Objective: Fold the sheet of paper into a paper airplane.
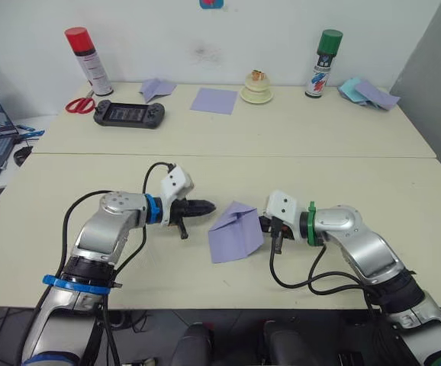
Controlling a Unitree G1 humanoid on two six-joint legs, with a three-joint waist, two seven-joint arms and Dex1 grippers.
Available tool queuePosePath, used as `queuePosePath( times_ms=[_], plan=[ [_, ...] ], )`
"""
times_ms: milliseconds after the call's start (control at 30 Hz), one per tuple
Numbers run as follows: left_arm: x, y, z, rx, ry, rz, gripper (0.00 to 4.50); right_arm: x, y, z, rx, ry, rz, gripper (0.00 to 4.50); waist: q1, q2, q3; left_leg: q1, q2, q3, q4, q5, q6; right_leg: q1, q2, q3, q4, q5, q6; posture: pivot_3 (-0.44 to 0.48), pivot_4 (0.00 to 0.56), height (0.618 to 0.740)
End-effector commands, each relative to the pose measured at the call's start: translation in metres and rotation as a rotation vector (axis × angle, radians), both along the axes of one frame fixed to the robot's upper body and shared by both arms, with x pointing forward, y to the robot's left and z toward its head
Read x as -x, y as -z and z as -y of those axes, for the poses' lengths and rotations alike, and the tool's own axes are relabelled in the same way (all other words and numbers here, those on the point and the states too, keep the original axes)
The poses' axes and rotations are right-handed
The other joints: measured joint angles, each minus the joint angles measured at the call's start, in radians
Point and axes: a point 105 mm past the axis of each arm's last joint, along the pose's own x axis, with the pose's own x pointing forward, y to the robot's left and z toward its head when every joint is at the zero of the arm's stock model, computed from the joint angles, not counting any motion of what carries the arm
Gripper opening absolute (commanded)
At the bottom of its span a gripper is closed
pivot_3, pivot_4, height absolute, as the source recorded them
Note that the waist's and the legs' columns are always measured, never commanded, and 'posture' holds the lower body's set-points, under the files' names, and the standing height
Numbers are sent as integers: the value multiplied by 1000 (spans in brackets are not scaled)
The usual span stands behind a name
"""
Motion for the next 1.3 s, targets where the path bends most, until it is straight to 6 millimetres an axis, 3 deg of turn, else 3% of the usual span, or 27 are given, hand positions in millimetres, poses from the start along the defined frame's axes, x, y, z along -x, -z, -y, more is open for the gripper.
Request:
queuePosePath(
  times_ms=[33, 167, 333, 500, 900, 1100, 1300],
  plan=[
    [-2, -2, 10, -3, 6, 31, 56, 0, -10, -4, -21, -20, 40, 0, -1, 0, 0, 0, 0, 0, 0, 0, 0, 0, 0, 0, 0, 0, 0, 0, 150, 740],
    [-7, 21, 17, -59, -1, 22, 56, 0, -13, -6, -30, -21, 42, 0, -2, 0, 0, 1, 1, 0, -1, 0, 0, 0, 0, 0, 0, 0, 0, 0, 150, 740],
    [-16, 34, 23, -62, -24, 13, 56, 1, -16, -8, -51, -15, 43, 0, -2, 0, 1, 0, 1, 0, 0, 0, 0, -1, 0, 0, 0, 0, -1, 0, 150, 740],
    [-13, 34, 30, -41, -6, 6, 56, 0, -19, -16, -78, 2, 50, 0, -2, 0, 1, 0, 1, 0, -1, 0, 0, -1, 0, 0, 0, 0, -1, 0, 150, 740],
    [4, 37, 17, -52, 11, -40, 56, -2, -18, -37, -122, 37, 48, 0, -2, 1, 1, 0, 1, 0, -1, 0, 0, -1, 0, 0, 1, 0, -1, 0, 150, 740],
    [7, 26, 25, 31, 5, -65, 56, -6, -13, -36, -106, 60, 42, 0, -2, 1, 1, 0, 1, 0, -1, 0, 0, -1, 0, 0, 1, 0, -1, 0, 150, 740],
    [15, 29, 28, 24, 37, -109, 56, -8, -7, -31, -72, 79, 43, 0, -3, 1, 1, 0, 1, 0, -1, 0, 0, -1, 0, 0, 1, 0, -1, 0, 150, 740]
  ],
)
